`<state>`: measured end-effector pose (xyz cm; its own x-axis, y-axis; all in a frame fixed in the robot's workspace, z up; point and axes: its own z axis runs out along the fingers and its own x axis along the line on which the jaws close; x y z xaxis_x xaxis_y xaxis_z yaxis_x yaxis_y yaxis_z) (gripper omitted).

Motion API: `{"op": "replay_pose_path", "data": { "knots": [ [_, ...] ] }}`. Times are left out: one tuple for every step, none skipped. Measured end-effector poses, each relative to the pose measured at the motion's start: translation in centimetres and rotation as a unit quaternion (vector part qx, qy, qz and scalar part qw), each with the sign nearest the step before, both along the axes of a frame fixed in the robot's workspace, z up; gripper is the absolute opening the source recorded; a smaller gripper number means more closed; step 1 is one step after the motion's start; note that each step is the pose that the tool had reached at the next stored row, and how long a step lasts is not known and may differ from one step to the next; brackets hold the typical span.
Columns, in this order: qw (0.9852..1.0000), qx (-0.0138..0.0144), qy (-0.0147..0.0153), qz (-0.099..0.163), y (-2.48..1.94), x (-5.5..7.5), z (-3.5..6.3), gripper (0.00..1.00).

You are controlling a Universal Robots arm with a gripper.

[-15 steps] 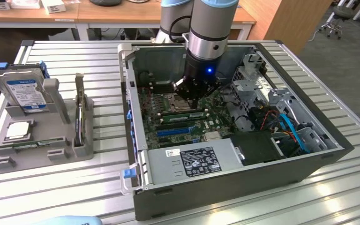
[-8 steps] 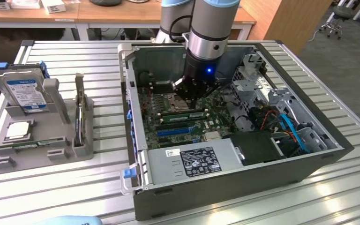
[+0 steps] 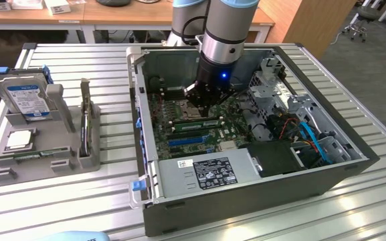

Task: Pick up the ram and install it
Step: 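Press down the ram until it locks into place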

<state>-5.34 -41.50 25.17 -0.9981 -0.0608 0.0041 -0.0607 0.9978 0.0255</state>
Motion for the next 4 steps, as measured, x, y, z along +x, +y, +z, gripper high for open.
{"op": "replay_pose_path", "data": {
  "knots": [
    [1.0,0.0001,0.0,0.0,0.0,0.01,-0.01,0.1],
    [1.0,0.0001,0.0,0.0,0.0,0.01,-0.01,0.1],
    [1.0,0.0001,0.0,0.0,0.0,0.01,-0.01,0.1],
    [1.0,0.0001,0.0,0.0,0.0,0.01,-0.01,0.1]
  ]
}}
